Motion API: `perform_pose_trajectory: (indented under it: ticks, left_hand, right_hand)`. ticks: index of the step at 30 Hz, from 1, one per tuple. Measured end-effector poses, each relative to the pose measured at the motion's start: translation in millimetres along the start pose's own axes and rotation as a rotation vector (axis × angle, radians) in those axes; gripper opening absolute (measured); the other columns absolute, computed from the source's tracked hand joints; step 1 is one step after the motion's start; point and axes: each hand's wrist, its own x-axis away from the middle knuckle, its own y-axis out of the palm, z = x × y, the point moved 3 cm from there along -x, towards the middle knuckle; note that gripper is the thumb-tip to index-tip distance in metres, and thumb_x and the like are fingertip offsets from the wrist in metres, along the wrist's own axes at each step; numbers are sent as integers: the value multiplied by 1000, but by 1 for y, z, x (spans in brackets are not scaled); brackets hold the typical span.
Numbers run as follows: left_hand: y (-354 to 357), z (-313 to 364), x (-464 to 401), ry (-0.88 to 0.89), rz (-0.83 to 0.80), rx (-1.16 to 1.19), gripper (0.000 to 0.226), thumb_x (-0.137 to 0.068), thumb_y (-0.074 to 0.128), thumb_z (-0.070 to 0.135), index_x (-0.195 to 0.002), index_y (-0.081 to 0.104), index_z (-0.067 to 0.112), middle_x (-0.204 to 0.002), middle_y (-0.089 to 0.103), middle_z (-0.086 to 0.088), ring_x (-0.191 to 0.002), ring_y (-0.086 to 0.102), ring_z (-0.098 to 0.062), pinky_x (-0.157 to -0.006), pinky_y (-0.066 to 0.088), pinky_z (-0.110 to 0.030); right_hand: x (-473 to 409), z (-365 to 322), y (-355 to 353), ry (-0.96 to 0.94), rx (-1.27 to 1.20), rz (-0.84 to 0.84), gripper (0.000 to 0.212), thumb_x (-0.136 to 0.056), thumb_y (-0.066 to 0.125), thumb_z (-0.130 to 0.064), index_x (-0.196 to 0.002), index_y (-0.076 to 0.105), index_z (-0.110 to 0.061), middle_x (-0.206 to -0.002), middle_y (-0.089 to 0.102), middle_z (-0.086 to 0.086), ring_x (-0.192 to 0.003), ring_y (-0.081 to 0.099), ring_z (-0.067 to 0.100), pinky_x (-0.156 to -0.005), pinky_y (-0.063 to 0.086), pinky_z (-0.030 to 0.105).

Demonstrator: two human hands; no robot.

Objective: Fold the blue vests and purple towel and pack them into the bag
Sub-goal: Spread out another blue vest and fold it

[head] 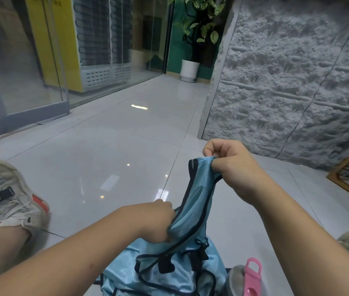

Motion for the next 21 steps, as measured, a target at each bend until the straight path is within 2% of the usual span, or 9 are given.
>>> perform_pose_trajectory:
  ticks: [2,5,9,12,17,19,21]
  left_hand:
    - [3,-12,-1,-58,2,-77,31,-93,64,47,-90,55,17,-103,53,-2,-82,57,-21,-79,57,-42]
    - [0,-30,1,-136,28,-107,22,-92,62,38,-106,65,21,-106,60,-2,-91,64,-26,-73,53,-37]
    - [-13,-47,4,-201,141,-187,21,-96,56,36,-109,68,24,-110,63,-2,-100,65,-29,-77,51,-36]
    - [-19,-57,8,-258,210,-238,21,-98,55,36,-109,68,24,-110,66,-1,-103,65,-29,-74,45,-33]
    - [-29,-56,16,-267,379,-205,22,-98,56,41,-112,66,28,-107,63,2,-105,61,-26,-73,43,-34]
    - [-31,-52,19,-262,394,-172,19,-96,58,40,-108,62,26,-106,59,2,-104,59,-26,-72,40,-34]
    - [-31,-47,22,-242,371,-61,12,-88,59,34,-97,56,27,-100,59,5,-101,60,-24,-72,43,-33]
  right_hand:
    - [-1,1,-4,-5,6,11,26,-58,41,-1,-60,55,-22,-64,40,7,-68,31,26,-59,25,36]
    - [-2,6,-11,-7,16,32,26,-57,40,0,-60,55,-22,-66,40,9,-68,31,27,-62,25,41]
    - [-3,13,-17,-7,64,43,23,-58,41,-1,-61,54,-20,-63,41,6,-63,32,21,-58,24,34]
    - [-1,17,-19,-7,96,37,23,-57,40,-1,-61,53,-19,-61,40,6,-57,30,17,-54,23,30]
    - [1,22,-21,10,148,-34,28,-57,39,3,-59,54,-21,-57,40,4,-52,28,15,-49,21,25]
    - [2,22,-23,27,179,-78,27,-57,41,3,-57,55,-20,-55,40,3,-51,29,15,-49,22,23]
    - [3,23,-26,43,221,-118,35,-66,43,13,-58,56,-19,-56,42,6,-56,31,18,-51,22,24]
